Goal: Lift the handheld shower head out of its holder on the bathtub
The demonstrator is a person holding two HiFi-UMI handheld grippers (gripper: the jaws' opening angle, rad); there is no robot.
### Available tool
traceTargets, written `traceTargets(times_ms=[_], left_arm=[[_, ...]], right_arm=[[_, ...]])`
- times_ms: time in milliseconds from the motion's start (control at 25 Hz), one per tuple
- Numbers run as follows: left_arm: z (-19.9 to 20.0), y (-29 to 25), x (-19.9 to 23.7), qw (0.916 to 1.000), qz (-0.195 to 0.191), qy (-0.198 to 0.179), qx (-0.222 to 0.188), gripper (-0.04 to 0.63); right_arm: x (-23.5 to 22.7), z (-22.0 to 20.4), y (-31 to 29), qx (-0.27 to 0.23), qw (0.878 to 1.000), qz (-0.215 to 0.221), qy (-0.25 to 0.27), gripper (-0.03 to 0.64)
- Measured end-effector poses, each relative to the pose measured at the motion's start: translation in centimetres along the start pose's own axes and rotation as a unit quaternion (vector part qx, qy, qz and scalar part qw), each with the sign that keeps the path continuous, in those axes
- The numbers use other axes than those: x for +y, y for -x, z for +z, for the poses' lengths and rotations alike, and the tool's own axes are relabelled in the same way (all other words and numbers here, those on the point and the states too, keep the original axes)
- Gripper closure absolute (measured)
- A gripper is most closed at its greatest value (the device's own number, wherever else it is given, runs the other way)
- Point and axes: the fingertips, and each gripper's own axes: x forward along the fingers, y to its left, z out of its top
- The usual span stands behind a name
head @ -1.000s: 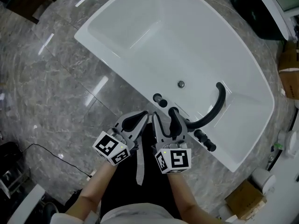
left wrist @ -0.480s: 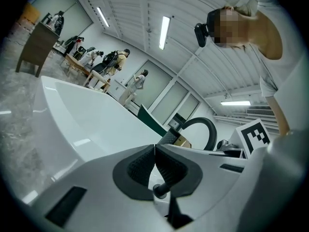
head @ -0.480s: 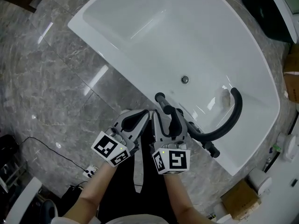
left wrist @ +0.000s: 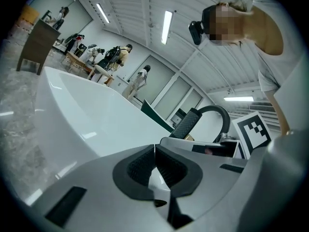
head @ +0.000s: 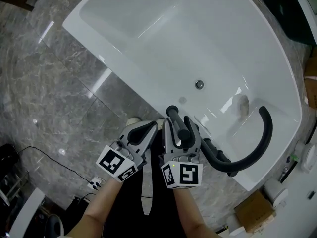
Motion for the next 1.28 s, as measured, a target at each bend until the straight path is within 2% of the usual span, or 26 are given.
traceTargets(times_ms=[280,520,760,840,880,920,1280], left_arm=[[-0.3,-1.4,0.7,1.0,-0.006,0.006,-0.002,0.583],[-1.2,-1.5,1.1,0.9999,-0.001,0.013,-0.001,0.583],[-2.1,-1.7,1.4,0.9998,0.001,0.02,0.004,0.583],[-2.1,-1.7,1.4,0.9998,0.002,0.021,0.003,0.583],[-2.0,-1.7,1.4,0.9998,0.002,0.021,0.002,0.583],[-2.0,-1.8,1.3,0.9998,0.002,0.02,0.002,0.583],[-1.0,-1.9,0.7,0.9999,0.002,0.014,-0.008,0.583]], right_arm=[[-0.7,-0.9,-2.0,0.009,1.0,-0.005,-0.002,0.391],[-1.1,-1.3,-3.0,0.007,1.0,-0.007,0.017,0.391],[-1.0,-1.9,-3.7,0.012,0.999,0.006,0.029,0.393],[-0.9,-1.8,-3.7,0.01,0.999,0.005,0.038,0.414],[-0.9,-1.7,-3.7,0.01,0.999,0.001,0.045,0.457],[-0.9,-1.7,-3.7,0.01,0.998,-0.004,0.054,0.472],[-0.9,-1.7,-3.6,0.017,0.997,-0.001,0.078,0.485]])
